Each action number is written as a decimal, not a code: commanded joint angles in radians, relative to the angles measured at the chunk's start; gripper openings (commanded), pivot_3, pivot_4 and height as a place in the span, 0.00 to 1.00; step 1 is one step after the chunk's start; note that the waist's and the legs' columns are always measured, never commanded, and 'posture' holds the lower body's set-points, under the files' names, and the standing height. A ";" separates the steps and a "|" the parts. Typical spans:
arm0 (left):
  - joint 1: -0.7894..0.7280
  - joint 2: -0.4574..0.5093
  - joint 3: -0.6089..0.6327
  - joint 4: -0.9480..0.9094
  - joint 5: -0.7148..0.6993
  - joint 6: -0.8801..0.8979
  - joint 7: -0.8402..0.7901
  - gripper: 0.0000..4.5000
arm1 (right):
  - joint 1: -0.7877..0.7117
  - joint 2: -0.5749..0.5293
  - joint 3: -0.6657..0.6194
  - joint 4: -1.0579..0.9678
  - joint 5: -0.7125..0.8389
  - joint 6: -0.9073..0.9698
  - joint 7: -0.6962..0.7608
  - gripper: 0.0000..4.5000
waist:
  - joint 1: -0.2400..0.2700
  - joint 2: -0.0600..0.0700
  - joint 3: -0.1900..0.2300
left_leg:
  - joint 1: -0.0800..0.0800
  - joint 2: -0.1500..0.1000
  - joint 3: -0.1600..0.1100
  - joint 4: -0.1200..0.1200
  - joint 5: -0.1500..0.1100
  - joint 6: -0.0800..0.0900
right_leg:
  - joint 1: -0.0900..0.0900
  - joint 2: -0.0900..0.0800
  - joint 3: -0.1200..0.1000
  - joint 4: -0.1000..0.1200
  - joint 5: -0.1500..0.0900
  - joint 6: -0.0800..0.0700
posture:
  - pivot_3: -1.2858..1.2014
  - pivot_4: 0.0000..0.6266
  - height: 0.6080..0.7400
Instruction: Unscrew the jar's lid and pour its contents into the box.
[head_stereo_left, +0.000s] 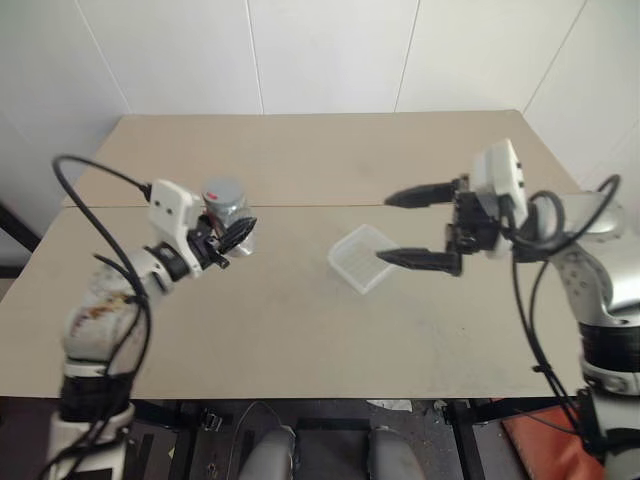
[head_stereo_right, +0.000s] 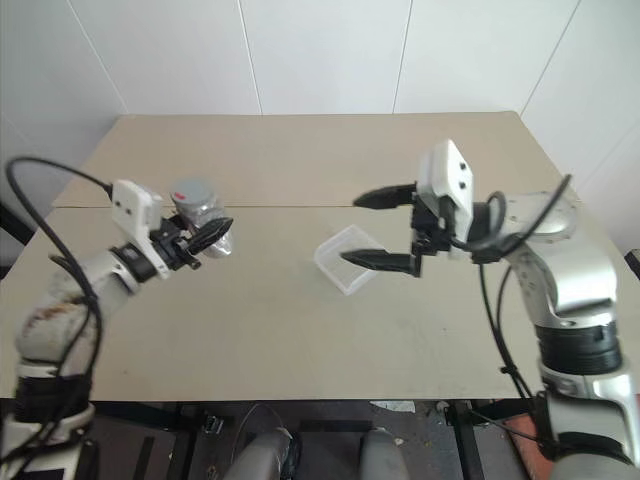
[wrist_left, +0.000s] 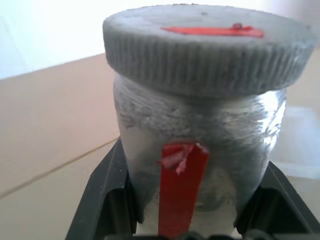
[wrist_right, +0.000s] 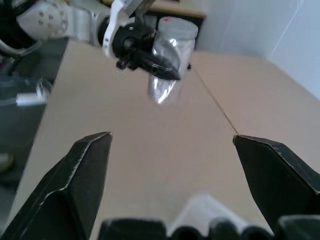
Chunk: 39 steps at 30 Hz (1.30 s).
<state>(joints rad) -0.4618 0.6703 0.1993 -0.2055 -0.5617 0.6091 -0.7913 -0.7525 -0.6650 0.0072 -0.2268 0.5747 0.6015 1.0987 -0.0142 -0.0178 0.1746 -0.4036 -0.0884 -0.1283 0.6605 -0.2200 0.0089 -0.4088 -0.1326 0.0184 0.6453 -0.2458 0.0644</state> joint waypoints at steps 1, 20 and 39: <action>-0.068 0.054 -0.024 0.094 -0.066 -0.049 -0.247 0.43 | -0.079 0.068 0.018 -0.033 0.042 0.073 -0.083 1.00 | 0.001 0.000 0.000 | 0.000 0.000 0.000 0.000 0.000 0.000 | 0.000 0.000 0.000 0.000 0.000 0.000 | 0.52 0.24 1.00; -0.359 -0.107 -0.221 0.505 0.068 -0.350 -0.641 0.43 | -0.256 0.334 0.134 0.029 -0.015 0.256 -0.393 1.00 | -0.026 0.000 0.000 | -0.009 -0.001 0.000 0.000 0.003 -0.004 | -0.015 0.000 0.002 0.013 0.001 -0.001 | 0.52 0.24 1.00; -0.366 -0.087 -0.204 0.480 0.059 -0.338 -0.687 0.43 | -0.277 0.308 0.178 0.178 -0.042 0.122 -0.176 0.67 | -0.035 0.000 0.000 | -0.008 -0.001 0.000 0.000 0.003 -0.004 | -0.016 0.001 0.002 0.016 0.001 -0.001 | 0.52 0.24 1.00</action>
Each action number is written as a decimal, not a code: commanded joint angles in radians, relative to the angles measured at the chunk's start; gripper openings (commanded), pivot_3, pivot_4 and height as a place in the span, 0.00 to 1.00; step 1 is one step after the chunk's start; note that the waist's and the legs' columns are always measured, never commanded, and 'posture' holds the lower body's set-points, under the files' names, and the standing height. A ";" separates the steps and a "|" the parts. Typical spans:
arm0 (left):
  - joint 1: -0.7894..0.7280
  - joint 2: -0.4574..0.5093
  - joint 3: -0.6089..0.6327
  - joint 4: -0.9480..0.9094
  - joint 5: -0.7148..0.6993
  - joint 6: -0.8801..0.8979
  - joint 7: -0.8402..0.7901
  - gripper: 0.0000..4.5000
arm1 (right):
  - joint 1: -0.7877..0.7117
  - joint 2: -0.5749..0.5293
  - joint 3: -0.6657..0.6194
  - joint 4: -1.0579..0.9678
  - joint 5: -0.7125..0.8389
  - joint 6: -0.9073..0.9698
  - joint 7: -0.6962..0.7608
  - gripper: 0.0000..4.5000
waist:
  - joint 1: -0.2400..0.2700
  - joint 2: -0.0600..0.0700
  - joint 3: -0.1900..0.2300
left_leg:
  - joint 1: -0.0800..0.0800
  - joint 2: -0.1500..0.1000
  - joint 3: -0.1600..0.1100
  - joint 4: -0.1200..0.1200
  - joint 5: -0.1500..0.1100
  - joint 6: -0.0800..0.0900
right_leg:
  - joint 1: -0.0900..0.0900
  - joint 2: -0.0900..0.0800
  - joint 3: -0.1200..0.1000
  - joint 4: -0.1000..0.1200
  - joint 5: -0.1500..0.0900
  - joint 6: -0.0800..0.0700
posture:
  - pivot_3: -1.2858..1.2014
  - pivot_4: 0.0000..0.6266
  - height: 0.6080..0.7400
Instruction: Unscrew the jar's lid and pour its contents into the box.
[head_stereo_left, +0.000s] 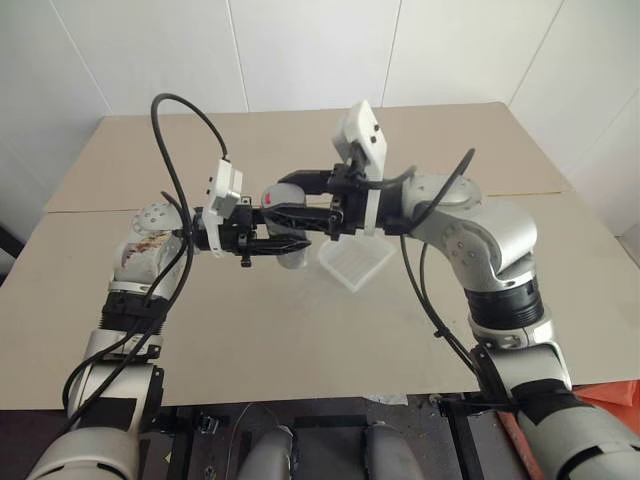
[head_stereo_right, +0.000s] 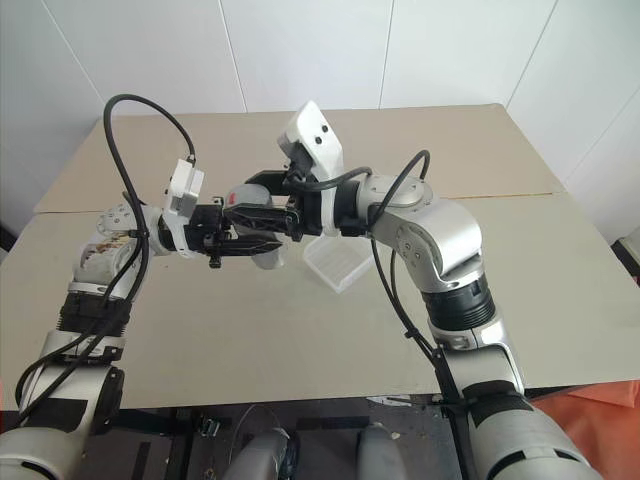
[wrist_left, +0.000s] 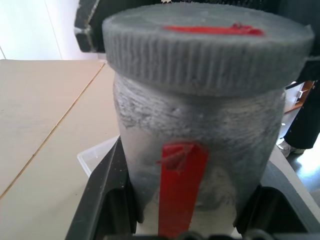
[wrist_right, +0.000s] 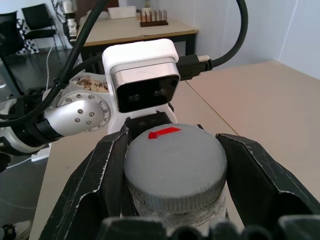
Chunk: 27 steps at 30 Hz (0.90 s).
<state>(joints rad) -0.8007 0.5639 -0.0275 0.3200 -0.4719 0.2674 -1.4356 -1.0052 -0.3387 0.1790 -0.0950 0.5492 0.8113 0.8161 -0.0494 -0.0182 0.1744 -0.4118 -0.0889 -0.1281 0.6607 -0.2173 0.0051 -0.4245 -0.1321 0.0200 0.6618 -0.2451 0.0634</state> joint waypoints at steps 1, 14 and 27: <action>-0.032 0.022 0.026 -0.062 -0.054 0.023 -0.064 0.43 | -0.040 -0.017 0.012 0.106 -0.007 -0.149 0.210 0.67 | 0.000 0.000 0.000 | 0.000 0.000 0.000 0.000 0.000 0.000 | 0.000 0.000 0.000 0.000 0.000 0.000 | 0.52 0.24 1.00; -0.014 0.031 0.019 -0.236 -0.131 0.148 -0.154 0.43 | -0.292 0.034 0.245 0.647 0.114 -0.576 0.798 0.67 | -0.027 0.000 0.000 | 0.002 0.001 0.000 0.000 0.000 0.000 | 0.000 0.001 0.000 0.001 0.000 0.000 | 0.52 0.24 1.00; 0.063 0.100 0.070 -0.131 -0.064 0.103 -0.086 0.43 | -0.125 -0.073 -0.019 0.407 -0.033 -0.458 0.386 0.98 | -0.008 0.000 0.000 | 0.002 0.001 0.000 0.000 0.001 -0.001 | 0.000 0.001 0.000 0.002 0.000 0.000 | 0.52 0.24 1.00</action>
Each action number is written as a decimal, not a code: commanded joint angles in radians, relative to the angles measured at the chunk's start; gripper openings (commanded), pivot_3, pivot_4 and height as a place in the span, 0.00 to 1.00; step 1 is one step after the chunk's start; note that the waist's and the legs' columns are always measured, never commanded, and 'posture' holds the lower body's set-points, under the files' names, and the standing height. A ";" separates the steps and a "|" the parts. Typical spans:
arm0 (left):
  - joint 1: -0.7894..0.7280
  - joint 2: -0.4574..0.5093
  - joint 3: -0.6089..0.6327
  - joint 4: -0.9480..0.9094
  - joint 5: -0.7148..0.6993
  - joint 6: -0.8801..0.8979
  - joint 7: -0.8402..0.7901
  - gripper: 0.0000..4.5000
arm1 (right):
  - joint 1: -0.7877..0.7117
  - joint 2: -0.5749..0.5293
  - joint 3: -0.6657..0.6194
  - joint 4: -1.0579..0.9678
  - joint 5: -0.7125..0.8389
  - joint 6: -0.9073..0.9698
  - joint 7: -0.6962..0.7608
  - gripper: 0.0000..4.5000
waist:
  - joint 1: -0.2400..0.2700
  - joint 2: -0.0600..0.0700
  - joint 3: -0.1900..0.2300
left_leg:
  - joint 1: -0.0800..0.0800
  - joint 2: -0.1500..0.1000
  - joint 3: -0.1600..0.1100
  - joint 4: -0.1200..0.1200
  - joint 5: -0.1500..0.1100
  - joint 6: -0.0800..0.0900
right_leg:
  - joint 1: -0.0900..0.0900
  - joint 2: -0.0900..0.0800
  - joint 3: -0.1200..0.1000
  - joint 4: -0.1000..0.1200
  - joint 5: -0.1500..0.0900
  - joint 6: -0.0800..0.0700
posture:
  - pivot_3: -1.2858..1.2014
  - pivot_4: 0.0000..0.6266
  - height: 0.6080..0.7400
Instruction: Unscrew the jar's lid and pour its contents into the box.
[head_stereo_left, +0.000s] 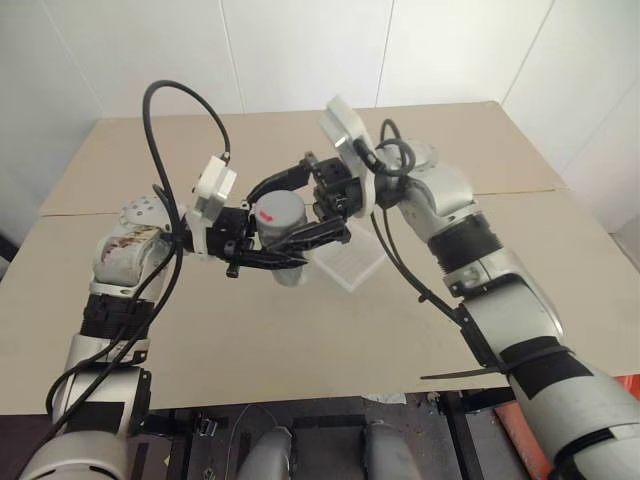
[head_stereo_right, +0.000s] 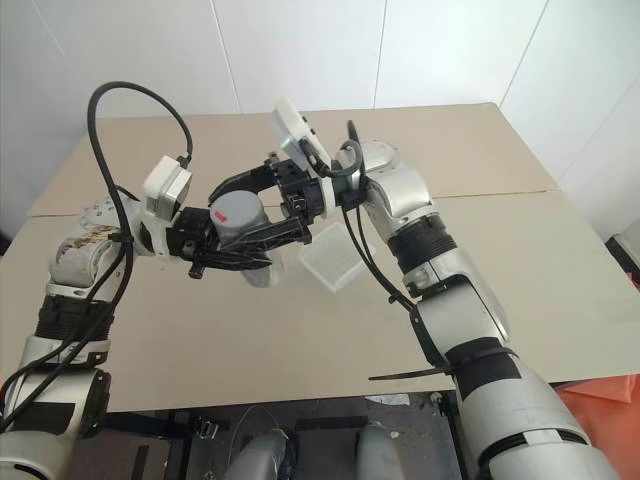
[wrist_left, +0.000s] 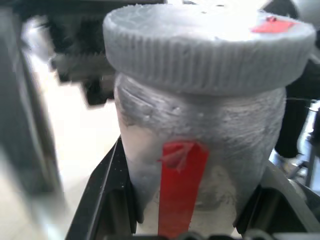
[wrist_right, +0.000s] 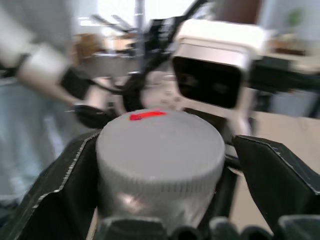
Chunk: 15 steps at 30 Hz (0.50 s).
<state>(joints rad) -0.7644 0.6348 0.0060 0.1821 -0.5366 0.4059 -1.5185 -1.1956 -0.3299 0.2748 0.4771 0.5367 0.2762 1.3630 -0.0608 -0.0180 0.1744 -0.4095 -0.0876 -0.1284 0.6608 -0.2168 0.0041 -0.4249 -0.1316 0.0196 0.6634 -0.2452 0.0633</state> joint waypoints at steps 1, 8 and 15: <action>0.036 0.032 0.046 0.013 0.004 -0.040 0.013 0.43 | 0.104 -0.108 -0.137 -0.246 -0.011 0.129 -0.202 0.98 | 0.004 0.000 0.000 | -0.001 0.000 0.000 0.000 0.000 0.000 | 0.000 0.000 0.000 0.000 0.000 0.000 | 0.52 0.24 1.00; 0.062 -0.019 0.053 0.052 0.066 -0.124 0.160 0.43 | 0.217 -0.102 -0.191 -0.657 0.063 0.407 -0.488 0.98 | 0.006 0.000 0.000 | -0.001 0.001 0.003 0.000 0.000 0.000 | -0.003 0.000 0.001 -0.001 0.000 0.000 | 0.52 0.24 1.00; 0.074 -0.065 0.041 0.027 0.061 -0.128 0.208 0.43 | 0.195 0.001 -0.096 -0.721 -0.037 0.520 -0.693 0.98 | 0.013 0.000 0.000 | 0.001 0.000 0.002 0.000 0.000 0.000 | -0.001 0.000 0.001 0.000 0.000 0.000 | 0.52 0.24 1.00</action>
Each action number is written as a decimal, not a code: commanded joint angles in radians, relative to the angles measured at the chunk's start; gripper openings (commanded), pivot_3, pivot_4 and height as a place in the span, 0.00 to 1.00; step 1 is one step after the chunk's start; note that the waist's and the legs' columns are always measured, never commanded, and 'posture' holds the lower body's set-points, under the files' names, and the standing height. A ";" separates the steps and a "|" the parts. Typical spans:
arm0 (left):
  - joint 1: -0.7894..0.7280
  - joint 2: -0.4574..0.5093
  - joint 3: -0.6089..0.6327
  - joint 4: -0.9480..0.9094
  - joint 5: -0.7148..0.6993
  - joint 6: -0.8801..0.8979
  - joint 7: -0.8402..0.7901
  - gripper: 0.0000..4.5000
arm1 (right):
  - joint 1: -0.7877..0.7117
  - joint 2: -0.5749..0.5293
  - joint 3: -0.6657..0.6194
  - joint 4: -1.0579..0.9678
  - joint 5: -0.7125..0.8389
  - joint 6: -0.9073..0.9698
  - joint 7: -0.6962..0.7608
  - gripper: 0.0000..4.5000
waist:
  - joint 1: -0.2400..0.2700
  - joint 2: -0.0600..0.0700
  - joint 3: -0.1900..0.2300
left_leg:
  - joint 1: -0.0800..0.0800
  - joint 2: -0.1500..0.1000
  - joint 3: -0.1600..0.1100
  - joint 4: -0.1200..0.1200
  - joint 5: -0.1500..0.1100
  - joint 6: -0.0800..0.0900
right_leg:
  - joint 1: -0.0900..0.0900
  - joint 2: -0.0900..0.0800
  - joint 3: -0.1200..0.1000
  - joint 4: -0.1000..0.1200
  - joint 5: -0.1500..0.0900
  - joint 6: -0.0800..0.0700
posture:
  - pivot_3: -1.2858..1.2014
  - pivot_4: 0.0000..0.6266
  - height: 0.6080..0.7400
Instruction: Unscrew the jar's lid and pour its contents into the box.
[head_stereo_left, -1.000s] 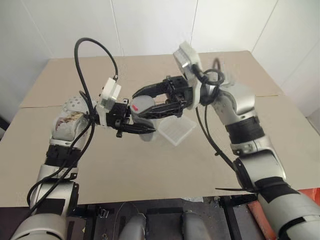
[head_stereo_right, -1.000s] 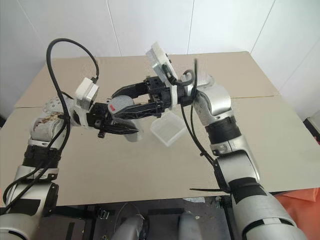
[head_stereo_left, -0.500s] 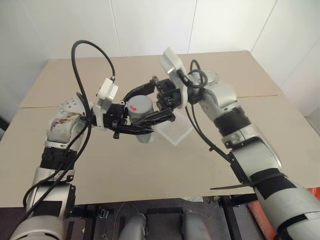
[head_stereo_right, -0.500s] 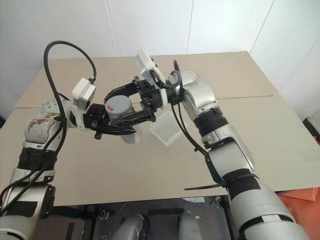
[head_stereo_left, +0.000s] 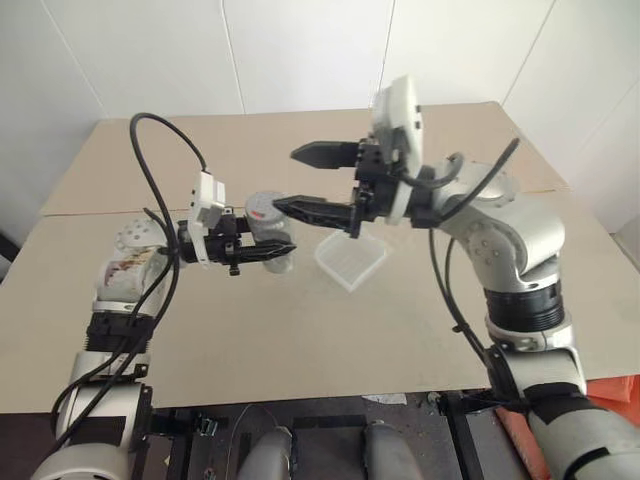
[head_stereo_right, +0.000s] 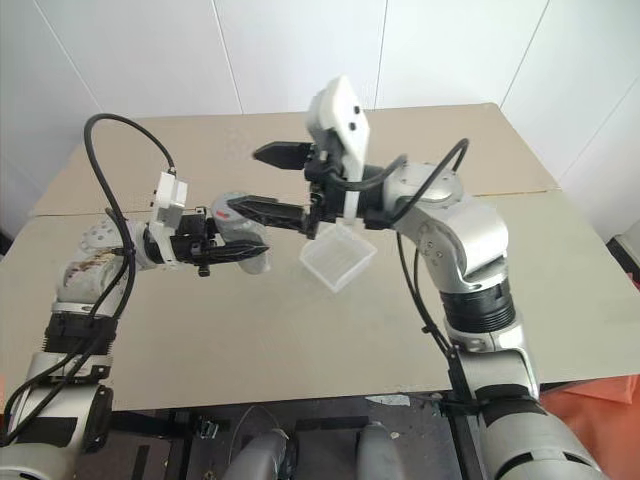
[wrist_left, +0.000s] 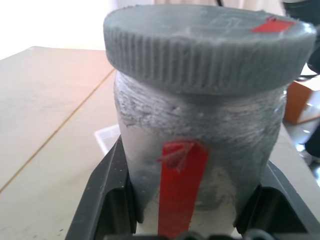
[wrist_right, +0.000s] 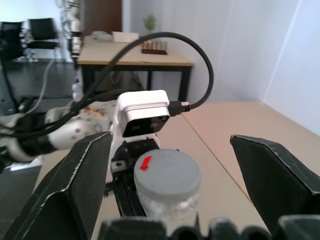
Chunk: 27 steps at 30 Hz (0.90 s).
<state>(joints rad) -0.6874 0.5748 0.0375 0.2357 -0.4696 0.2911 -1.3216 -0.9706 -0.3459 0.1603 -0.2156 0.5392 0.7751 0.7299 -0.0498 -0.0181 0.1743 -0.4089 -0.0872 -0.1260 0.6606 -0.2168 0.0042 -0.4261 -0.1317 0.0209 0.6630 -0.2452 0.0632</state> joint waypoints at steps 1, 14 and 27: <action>-0.005 -0.009 0.006 -0.027 -0.006 -0.014 0.012 0.43 | -0.036 0.027 0.034 -0.018 -0.062 0.023 -0.081 0.98 | 0.004 0.000 0.000 | 0.000 0.000 0.000 0.000 0.000 0.000 | 0.000 0.000 0.000 0.000 0.000 0.000 | 0.52 0.24 1.00; -0.017 0.004 0.001 -0.026 -0.016 -0.008 -0.011 0.43 | -0.062 0.099 0.091 0.064 -0.166 0.007 -0.119 0.98 | 0.003 0.000 0.000 | 0.000 0.000 0.000 0.000 0.000 0.000 | 0.000 0.000 0.000 0.000 0.000 0.000 | 0.52 0.24 1.00; 0.000 0.058 0.031 -0.069 -0.049 0.019 -0.033 0.43 | -0.031 -0.032 -0.007 0.155 -0.163 -0.020 -0.063 0.98 | 0.001 0.000 0.000 | 0.001 0.000 0.000 0.000 0.000 0.000 | 0.000 0.000 0.000 0.000 0.000 0.000 | 0.52 0.24 1.00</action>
<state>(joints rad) -0.6873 0.6008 0.0250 0.2312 -0.4726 0.3190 -1.3124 -1.0054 -0.3180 0.2604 -0.1061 0.4164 0.7671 0.6989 -0.0492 -0.0181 0.1743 -0.4084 -0.0874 -0.1258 0.6606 -0.2168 0.0042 -0.4260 -0.1316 0.0207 0.6630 -0.2452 0.0632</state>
